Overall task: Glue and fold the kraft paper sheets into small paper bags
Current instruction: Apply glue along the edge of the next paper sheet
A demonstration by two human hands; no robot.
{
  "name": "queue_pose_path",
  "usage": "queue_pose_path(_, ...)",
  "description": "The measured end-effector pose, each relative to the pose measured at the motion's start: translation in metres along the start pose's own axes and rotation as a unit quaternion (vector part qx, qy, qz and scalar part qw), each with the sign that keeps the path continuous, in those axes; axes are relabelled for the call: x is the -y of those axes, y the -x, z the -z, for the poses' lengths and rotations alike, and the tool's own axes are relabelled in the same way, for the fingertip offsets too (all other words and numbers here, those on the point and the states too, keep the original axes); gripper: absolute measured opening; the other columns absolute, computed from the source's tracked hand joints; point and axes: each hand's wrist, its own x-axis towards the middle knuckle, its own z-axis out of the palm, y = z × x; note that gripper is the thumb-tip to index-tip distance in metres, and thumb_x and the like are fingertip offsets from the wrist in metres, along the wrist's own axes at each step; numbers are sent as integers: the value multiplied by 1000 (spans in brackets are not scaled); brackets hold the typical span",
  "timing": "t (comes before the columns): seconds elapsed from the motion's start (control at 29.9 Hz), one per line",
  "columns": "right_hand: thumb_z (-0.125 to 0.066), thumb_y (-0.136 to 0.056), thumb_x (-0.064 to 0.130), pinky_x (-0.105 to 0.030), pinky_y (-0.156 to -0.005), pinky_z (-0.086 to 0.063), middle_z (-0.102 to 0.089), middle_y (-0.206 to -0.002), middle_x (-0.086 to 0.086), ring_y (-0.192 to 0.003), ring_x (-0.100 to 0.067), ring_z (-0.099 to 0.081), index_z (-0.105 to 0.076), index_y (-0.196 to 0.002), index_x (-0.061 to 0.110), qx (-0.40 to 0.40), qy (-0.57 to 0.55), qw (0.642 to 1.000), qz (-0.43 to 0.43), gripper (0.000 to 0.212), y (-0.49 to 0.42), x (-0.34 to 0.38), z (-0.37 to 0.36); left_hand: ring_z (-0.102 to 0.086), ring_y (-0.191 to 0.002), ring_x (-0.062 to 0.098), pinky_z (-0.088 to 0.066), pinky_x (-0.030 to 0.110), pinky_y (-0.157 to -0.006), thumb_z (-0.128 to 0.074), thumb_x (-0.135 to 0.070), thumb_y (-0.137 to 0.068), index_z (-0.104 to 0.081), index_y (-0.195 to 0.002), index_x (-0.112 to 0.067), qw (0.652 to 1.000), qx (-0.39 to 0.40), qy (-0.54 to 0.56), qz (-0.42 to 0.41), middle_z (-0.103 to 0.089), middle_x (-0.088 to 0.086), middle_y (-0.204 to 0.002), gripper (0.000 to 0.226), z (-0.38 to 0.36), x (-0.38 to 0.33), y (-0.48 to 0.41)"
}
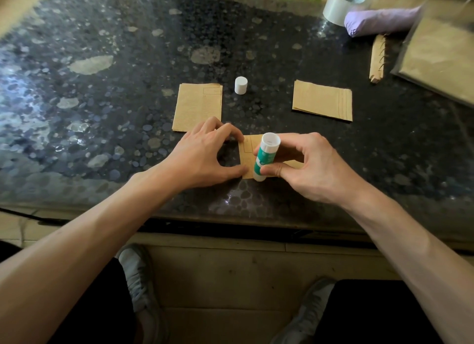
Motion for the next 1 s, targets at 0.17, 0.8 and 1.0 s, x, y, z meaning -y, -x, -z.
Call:
queue_pose_path(0.17,-80,-89,22,-7,-91,-48,-76,-102,19,-103,6,-69,-77,-108,26,1,-76,997,-17,20,2,-3,6,-46,-114,13,-42,33,-99,-68,-69,-73,-53,-128,-37,1000,-10,3,-6,-46,-7,-119,65,0,0,0)
queue_pose_path(0.8,-80,-88,40,-12,-86,-47,-65,-101,24,-99,7,-62,-68,-116,28,-130,48,990,-5,33,-18,-13,-8,-49,-114,9,-46,32,-91,-74,-60,-74,-56,-127,-37,1000,-6,29,-10,-47,-9,-119,60,5,-1,1)
queue_pose_path(1.0,-82,-81,52,-25,-90,-53,-67,-99,24,-98,6,-64,-69,-111,34,-142,51,988,-11,38,-16,-11,-7,-47,-114,8,-41,28,-88,-69,-64,-72,-54,-129,-37,1000,7,27,-6,-46,-9,-120,64,7,0,0)
